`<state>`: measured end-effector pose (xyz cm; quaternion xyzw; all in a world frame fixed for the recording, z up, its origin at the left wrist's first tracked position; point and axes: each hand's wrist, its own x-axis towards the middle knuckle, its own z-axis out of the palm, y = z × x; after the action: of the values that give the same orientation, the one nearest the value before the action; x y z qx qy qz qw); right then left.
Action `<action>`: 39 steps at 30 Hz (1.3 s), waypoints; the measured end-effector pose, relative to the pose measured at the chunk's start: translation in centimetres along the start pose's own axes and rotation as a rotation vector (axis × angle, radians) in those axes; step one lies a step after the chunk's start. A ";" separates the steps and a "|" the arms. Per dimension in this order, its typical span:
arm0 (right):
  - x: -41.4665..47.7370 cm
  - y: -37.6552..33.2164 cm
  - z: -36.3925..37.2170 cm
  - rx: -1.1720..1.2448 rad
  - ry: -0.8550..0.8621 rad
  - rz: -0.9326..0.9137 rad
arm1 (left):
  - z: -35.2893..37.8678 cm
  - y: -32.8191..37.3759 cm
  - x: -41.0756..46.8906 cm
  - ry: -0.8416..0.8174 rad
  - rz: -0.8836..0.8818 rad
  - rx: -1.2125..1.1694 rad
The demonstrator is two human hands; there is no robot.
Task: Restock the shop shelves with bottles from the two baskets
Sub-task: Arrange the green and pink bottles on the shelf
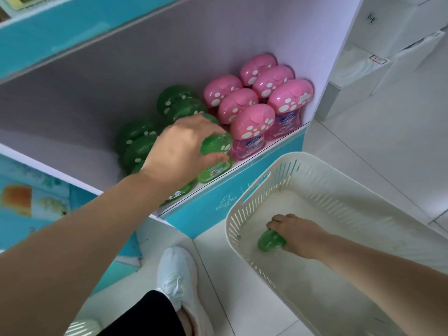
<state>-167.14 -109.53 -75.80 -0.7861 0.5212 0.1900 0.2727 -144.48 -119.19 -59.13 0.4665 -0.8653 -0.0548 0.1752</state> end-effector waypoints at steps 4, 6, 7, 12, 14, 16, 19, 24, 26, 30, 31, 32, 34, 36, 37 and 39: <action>-0.8 0.3 -1.1 0.036 0.040 -0.007 | 0.4 1.0 -0.4 -0.027 0.143 0.041; -1.9 0.3 -2.6 0.065 0.075 0.000 | 0.0 1.4 -0.5 -0.062 0.193 0.043; -2.6 0.1 -3.7 0.079 0.093 0.003 | -0.4 1.7 -0.7 -0.085 0.211 0.045; -7.0 -1.8 -9.6 0.074 0.233 -0.048 | -3.6 4.0 -2.3 -0.201 0.279 0.086; -9.2 -3.3 -11.8 0.060 0.280 -0.063 | -5.2 5.1 -3.3 -0.267 0.241 0.098; -11.6 -4.7 -13.6 0.077 0.356 -0.069 | -6.7 6.1 -4.5 -0.319 0.144 0.077; -15.3 -7.0 -15.8 0.152 0.491 -0.071 | -8.8 7.8 -6.7 -0.295 -0.010 -0.055; -20.1 -11.2 -18.2 0.349 0.659 -0.102 | -10.9 10.9 -9.7 -0.220 -0.114 -0.318; -21.2 -12.8 -18.8 0.395 0.713 -0.128 | -11.7 11.6 -10.4 -0.161 -0.142 -0.407; -21.8 -15.0 -18.7 0.491 0.751 -0.152 | -13.0 11.8 -10.8 -0.091 -0.189 -0.517; -21.6 -15.4 -18.6 0.531 0.761 -0.168 | -13.1 11.6 -10.8 -0.093 -0.200 -0.524; -21.2 -15.7 -18.4 0.576 0.770 -0.177 | -13.2 11.3 -10.8 -0.101 -0.210 -0.522; -19.9 -16.1 -18.1 0.643 0.789 -0.163 | -12.9 10.4 -10.9 -0.110 -0.242 -0.493; -18.2 -16.5 -17.9 0.690 0.818 -0.131 | -12.4 9.3 -10.9 -0.096 -0.297 -0.454; -17.3 -16.8 -17.8 0.721 0.826 -0.117 | -12.2 8.8 -10.9 -0.083 -0.326 -0.436; -15.4 -17.3 -17.9 0.805 0.805 -0.107 | -11.8 7.4 -11.0 -0.056 -0.392 -0.392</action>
<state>-156.79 -104.41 -48.90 -0.6558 0.5749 -0.3519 0.3401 -140.60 -105.12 -48.96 0.5804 -0.7360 -0.2669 0.2243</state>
